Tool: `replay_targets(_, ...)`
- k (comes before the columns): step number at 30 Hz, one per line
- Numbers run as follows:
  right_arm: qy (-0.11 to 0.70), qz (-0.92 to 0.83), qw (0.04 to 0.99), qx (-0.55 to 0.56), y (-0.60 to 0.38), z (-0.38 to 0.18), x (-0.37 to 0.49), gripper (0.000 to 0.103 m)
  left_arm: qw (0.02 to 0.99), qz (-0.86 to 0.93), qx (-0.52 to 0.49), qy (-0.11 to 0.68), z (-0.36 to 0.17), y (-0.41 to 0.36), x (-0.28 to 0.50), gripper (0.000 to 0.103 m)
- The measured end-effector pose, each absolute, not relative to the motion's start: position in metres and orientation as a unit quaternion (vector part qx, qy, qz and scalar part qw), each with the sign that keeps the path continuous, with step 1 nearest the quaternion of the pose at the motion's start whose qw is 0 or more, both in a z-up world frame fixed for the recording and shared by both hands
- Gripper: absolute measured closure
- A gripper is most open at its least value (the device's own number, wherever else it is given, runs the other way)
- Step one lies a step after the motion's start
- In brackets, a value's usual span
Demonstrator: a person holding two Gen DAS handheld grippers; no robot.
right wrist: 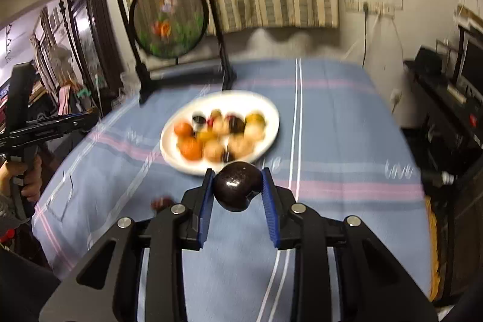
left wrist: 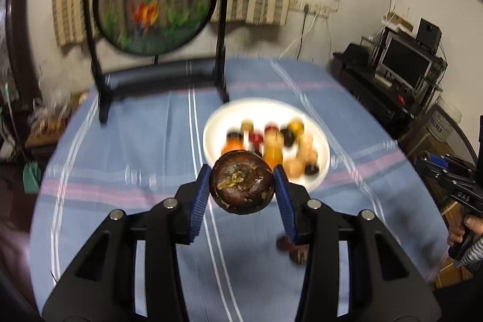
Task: Organize fruits
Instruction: 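Carry both mangosteens onto the white plate and open both tools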
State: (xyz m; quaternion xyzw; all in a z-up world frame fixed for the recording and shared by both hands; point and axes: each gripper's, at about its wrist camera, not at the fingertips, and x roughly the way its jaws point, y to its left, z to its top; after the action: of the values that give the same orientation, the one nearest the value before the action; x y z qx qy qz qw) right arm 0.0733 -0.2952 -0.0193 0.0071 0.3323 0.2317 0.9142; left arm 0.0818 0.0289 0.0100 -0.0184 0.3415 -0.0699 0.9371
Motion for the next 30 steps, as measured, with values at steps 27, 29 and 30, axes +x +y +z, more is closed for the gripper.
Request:
replay_targets(27, 0.409, 0.286, 0.866, -0.008, -0.163, -0.102, 0.338, 0.072, 0.895, -0.081, -0.045, 0.436, -0.116, 0.017, 0.333, 0.06)
replay_targets(29, 0.419, 0.287, 0.861, -0.012, -0.158, -0.111, 0.344, 0.071, 0.894, -0.082, -0.046, 0.439, -0.12, 0.017, 0.335, 0.06)
replay_targets(30, 0.425, 0.288, 0.858, -0.016, -0.155, -0.114, 0.346, 0.071, 0.892, -0.082, -0.046, 0.441, -0.123, 0.017, 0.336, 0.06)
